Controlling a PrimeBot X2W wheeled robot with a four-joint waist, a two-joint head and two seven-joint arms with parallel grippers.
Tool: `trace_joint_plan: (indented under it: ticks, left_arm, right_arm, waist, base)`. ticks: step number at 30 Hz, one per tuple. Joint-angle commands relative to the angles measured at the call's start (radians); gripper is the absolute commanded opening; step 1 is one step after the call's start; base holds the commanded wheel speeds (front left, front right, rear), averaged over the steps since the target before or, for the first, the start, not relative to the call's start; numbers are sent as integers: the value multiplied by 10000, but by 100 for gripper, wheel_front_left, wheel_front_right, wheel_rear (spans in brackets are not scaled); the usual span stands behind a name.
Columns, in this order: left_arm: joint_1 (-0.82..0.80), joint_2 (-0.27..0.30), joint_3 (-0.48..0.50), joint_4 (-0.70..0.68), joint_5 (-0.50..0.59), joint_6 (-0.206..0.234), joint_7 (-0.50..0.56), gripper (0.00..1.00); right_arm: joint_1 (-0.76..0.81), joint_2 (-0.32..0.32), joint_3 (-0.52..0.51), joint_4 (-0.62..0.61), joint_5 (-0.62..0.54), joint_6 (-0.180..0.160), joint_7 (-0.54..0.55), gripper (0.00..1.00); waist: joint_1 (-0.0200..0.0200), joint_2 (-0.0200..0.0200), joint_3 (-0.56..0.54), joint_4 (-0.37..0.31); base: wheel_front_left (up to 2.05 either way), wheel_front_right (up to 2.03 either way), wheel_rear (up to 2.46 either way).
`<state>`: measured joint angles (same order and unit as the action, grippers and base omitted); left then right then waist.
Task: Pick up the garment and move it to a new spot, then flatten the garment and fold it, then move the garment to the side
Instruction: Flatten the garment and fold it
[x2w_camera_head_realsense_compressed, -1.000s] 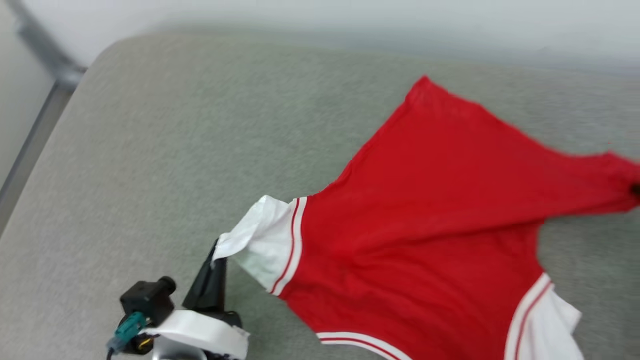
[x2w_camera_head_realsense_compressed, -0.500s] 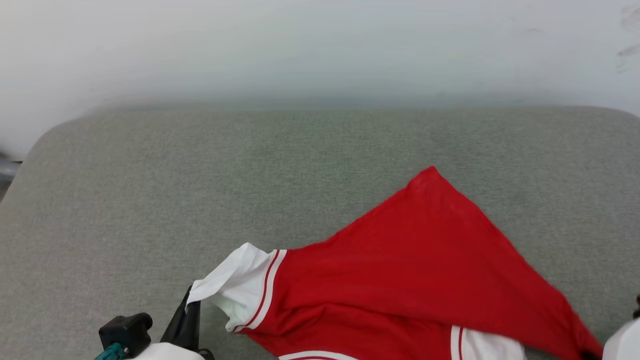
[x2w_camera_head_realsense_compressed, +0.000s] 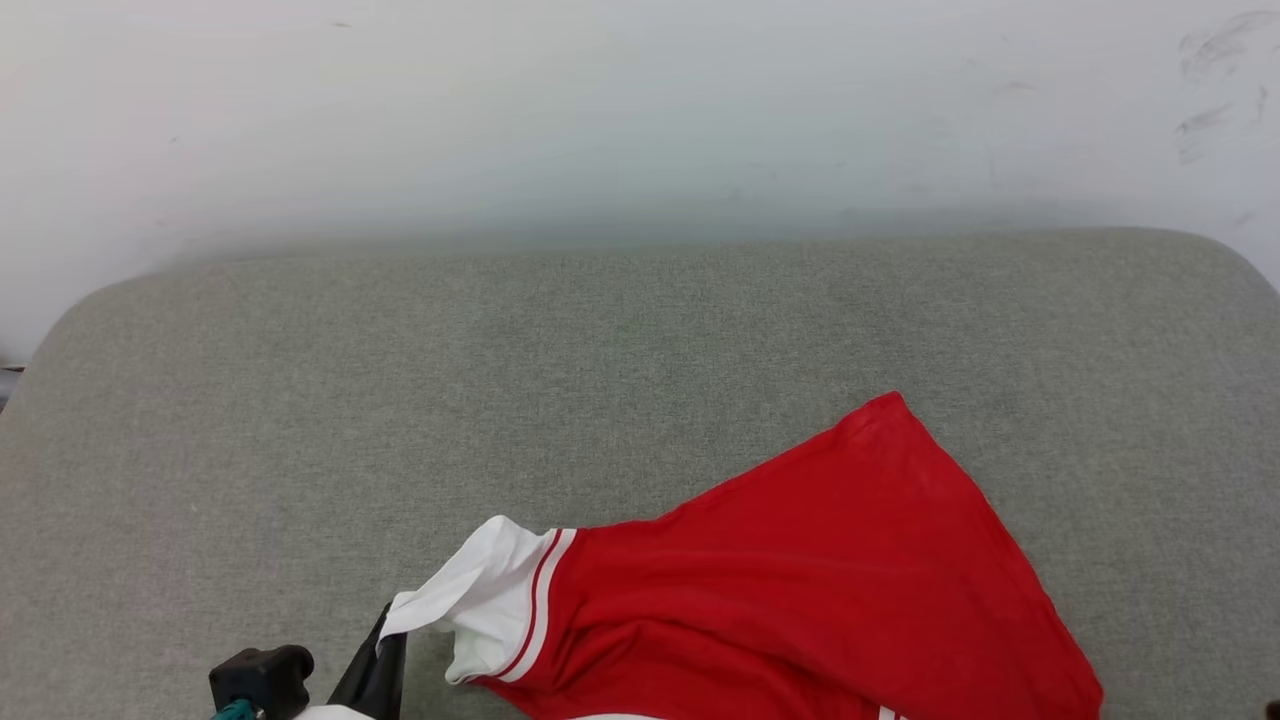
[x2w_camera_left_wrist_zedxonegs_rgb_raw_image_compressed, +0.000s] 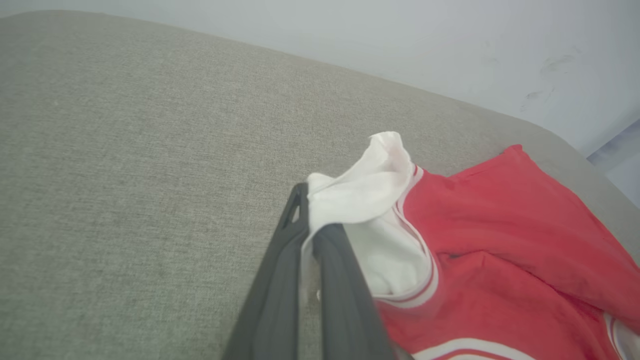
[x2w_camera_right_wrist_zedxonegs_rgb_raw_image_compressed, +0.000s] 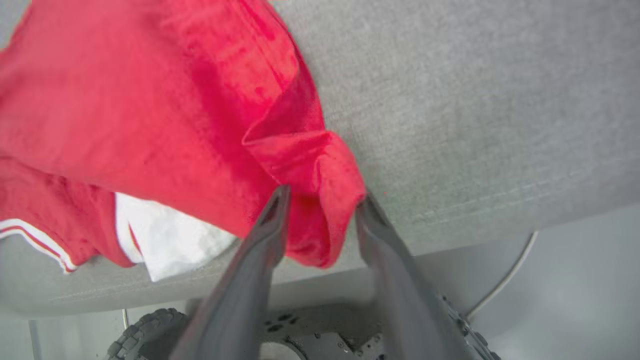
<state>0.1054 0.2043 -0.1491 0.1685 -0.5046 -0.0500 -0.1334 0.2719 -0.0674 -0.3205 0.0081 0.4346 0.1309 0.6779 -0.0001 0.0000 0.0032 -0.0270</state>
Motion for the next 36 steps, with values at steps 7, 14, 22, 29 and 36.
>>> trace_joint_plan:
  ticks: [7,14,22,29,36]
  left_arm:
    - [-63,25,26,-281,-11,101,-93,0]
    - [-552,-38,-196,-591,138,108,-110,0]
    - [-1441,-270,-631,-923,375,-9,-221,0]
    - [-2214,-479,-991,-1129,542,-139,-466,0]
    - [-2833,-616,-1286,-1171,657,-282,-639,0]
  right_arm:
    - [-969,-104,569,-398,146,-3,-3383,100]
    - [-2874,-790,1296,621,244,-3,-5166,100]
    - [-5939,-2313,2434,2903,739,-3,-2834,100]
    - [-8079,-3386,3790,3877,976,-3,71,100]
    - [-9285,-3689,4857,4715,1170,-3,1069,100]
  waist:
    - [1,0,126,-42]
    - [1,0,697,108]
    - [1,0,1815,584]
    - [1,0,2768,1151]
    - [1,0,3528,1548]
  base:
    - [0,0,0]
    - [0,0,0]
    - [0,0,0]
    - [0,0,0]
    - [0,0,0]
